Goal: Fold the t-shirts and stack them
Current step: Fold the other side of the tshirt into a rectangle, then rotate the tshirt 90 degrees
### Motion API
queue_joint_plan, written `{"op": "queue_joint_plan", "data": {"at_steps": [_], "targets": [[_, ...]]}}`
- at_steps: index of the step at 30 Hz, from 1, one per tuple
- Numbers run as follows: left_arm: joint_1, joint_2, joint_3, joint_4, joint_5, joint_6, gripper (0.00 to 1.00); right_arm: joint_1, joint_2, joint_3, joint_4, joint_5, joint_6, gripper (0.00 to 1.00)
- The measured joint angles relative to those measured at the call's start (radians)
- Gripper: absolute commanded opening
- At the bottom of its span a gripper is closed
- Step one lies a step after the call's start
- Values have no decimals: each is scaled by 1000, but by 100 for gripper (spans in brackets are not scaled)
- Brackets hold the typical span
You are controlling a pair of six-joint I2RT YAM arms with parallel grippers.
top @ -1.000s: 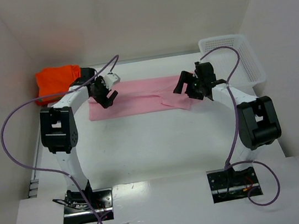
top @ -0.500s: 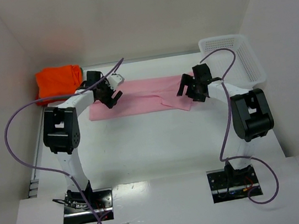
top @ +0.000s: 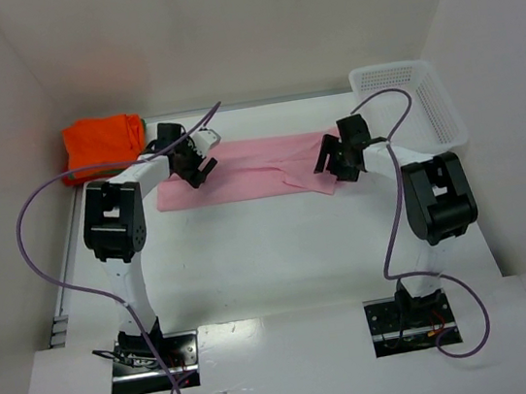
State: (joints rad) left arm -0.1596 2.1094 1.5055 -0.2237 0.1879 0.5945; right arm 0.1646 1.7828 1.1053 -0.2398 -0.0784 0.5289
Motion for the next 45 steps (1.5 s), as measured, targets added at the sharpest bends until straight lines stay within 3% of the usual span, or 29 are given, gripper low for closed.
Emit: {"op": "queue_joint_plan", "data": {"at_steps": [5,6,7,13,18,21,28,30,32,35,37,45], "targets": [[0,3,5,-9,5,4,92,0,43,1,8,-12,2,47],[0,4,10,-14,8,5,92,0,51,2,8,-13,4,31],[0,6,12,-18,9,6,92,0,60,5,7,-13,7,23],[0,9,21,-38,31,10,92,0,70,51,6,-19,17,16],[0,9,22,-49,50,14,92,0,70,136,3,-23,20,16],[0,9,23,-60,66,30,92,0,71,205,1,-35,19,23],[0,9,23,-75,93,31,92,0,167,355,45,-66,35,23],[0,9,23,-82,104,33,92,0,214,388,52,-77,46,33],[0,9,25,-91,111,34,93,0,261,429,47,-84,54,38],[0,9,31,-116,117,36,95,0,308,507,30,-88,59,60],[0,10,44,-154,117,43,95,0,305,526,28,-87,52,68],[-6,36,111,-314,98,22,96,-15,197,533,19,-75,43,75]]}}
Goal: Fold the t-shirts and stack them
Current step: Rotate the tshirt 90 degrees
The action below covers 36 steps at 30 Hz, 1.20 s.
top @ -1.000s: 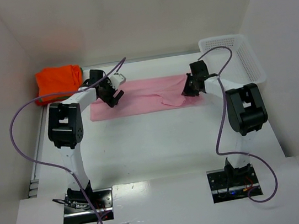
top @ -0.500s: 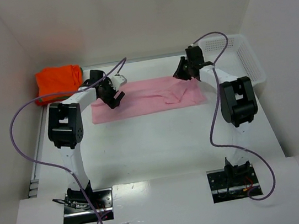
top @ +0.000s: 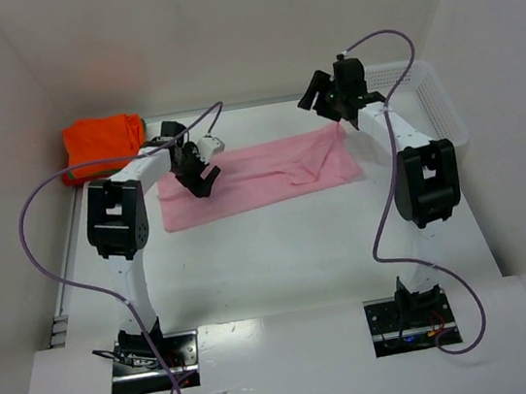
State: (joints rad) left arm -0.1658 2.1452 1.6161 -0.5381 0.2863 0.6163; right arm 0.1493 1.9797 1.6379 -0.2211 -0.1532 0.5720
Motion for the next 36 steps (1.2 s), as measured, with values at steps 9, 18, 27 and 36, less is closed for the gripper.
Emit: {"op": "queue_joint_plan", "data": {"at_steps": [9,18,27,36], "targets": [[-52,-146,-183,-43,66,-164,99,-25,-72,-24,-53,6,-47,78],[-215,-187,-258,-16,50,-350,99,-25,-164,-286,-84,5,-46,78],[-298,-269,-376,44,61,-550,99,-24,-235,-372,-84,7,-51,80],[-418,-349,-476,29,72,-684,99,2,-137,-364,-85,72,-66,84]]}}
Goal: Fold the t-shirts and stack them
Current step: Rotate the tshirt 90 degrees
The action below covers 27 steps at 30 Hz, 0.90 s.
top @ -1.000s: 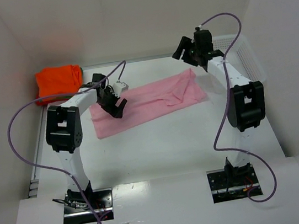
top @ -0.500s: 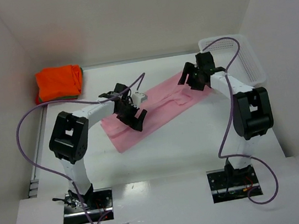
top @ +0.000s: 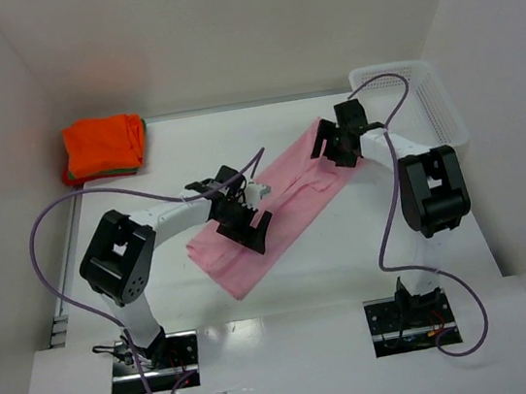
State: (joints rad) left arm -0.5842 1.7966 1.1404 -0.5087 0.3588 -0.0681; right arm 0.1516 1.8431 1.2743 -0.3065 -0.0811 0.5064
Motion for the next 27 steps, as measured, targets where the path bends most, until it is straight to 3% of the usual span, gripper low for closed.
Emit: {"op": "queue_joint_plan", "data": {"at_steps": [11,27], "targets": [[-24,-39,-52,-15,48,-98,99,26,146,77,-5,26,-5,84],[-134,-32,-61,27,108,-186,99,116,331,340,-12,12,1,85]]}}
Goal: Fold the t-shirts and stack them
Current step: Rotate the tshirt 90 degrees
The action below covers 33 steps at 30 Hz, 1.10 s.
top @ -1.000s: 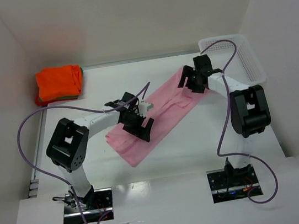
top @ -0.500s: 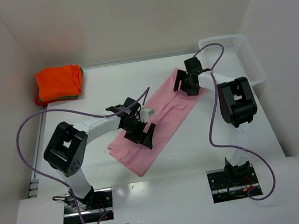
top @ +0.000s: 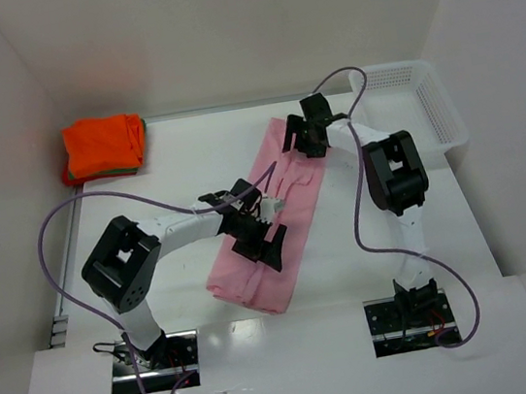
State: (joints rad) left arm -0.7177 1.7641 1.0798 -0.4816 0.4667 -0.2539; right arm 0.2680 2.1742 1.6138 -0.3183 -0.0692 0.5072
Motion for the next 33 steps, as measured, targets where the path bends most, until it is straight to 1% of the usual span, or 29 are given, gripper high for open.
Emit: {"op": "queue_joint_plan", "data": {"at_steps": [9,17,18,19,20,24,28,31,33], "targets": [[-39,9,-1,68,53,-39,99,81,151,226,-3,-43,5,85],[-45,91,79,121,93,-42,99,100,279,434,-39,-73,8,85],[-45,105,96,129,93,-42,99,100,296,466,-47,-77,8,85],[-46,107,99,132,93,-42,99,100,339,540,-60,-88,7,85],[-46,114,109,139,89,-42,99,100,346,555,-60,-89,7,85],[-46,134,146,145,50,-47,99,100,394,639,-95,-101,-2,85],[-46,123,166,117,-29,-63,99,100,398,653,-109,-100,-13,89],[-46,50,166,59,-111,-69,99,100,389,652,-126,-94,-26,89],[-46,-51,167,39,-164,-87,99,100,360,630,-131,-89,-32,89]]}}
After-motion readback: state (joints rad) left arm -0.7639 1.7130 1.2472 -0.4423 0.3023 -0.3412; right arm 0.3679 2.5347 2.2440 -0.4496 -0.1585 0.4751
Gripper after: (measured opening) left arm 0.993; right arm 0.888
